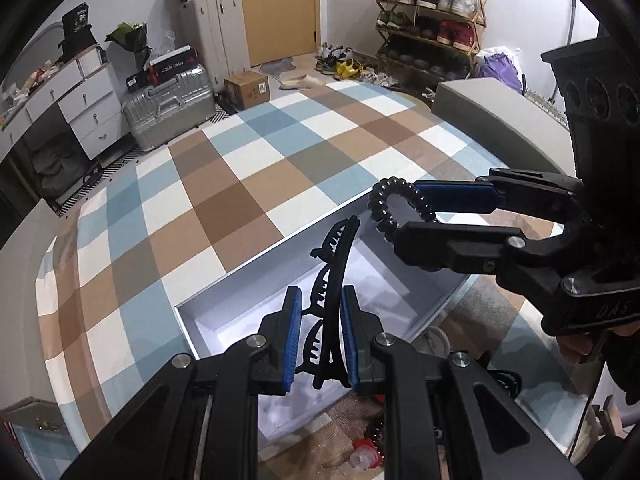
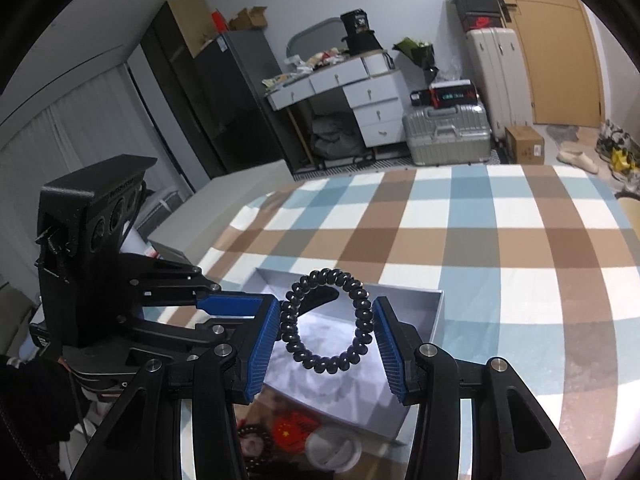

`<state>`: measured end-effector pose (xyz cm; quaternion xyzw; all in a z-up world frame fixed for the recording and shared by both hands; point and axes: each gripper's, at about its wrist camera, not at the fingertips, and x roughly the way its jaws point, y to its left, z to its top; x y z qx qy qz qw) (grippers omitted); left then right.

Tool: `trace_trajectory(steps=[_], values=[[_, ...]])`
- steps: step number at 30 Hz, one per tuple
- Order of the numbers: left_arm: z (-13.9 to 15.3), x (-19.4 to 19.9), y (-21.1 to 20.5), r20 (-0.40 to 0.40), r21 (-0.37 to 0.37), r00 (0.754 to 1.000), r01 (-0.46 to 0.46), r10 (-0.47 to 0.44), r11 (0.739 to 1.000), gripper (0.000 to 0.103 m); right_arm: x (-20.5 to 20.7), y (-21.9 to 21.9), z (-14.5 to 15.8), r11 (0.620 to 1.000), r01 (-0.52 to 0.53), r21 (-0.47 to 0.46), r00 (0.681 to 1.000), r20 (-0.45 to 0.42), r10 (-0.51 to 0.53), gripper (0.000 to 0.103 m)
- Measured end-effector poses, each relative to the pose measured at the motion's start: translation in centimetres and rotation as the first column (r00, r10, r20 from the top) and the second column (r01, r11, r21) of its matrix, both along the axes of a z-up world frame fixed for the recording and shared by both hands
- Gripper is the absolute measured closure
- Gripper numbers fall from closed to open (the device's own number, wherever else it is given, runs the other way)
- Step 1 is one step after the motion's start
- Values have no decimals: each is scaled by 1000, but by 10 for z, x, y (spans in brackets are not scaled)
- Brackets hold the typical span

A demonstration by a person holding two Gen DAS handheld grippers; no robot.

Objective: Organize jewelry
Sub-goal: 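Carry both items over the silver box and open both tools inside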

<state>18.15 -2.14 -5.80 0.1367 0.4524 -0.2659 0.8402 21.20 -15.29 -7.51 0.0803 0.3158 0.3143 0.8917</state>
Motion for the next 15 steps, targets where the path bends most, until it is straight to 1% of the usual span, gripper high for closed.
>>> trace_trajectory(steps=[6, 10, 15], values=[[-8, 5, -2, -25, 18, 1000, 12, -12, 1000, 89, 5, 2, -8, 1000, -10, 5, 1000, -25, 10, 56], [-12, 8, -4, -42, 24, 999, 22, -21, 999, 89, 11, 7, -12, 999, -3, -37, 999, -32, 2, 54], [-12, 8, -3, -43, 3, 999, 30, -30, 1000, 88, 15, 4, -16, 999, 23, -24, 999, -45, -24, 52]])
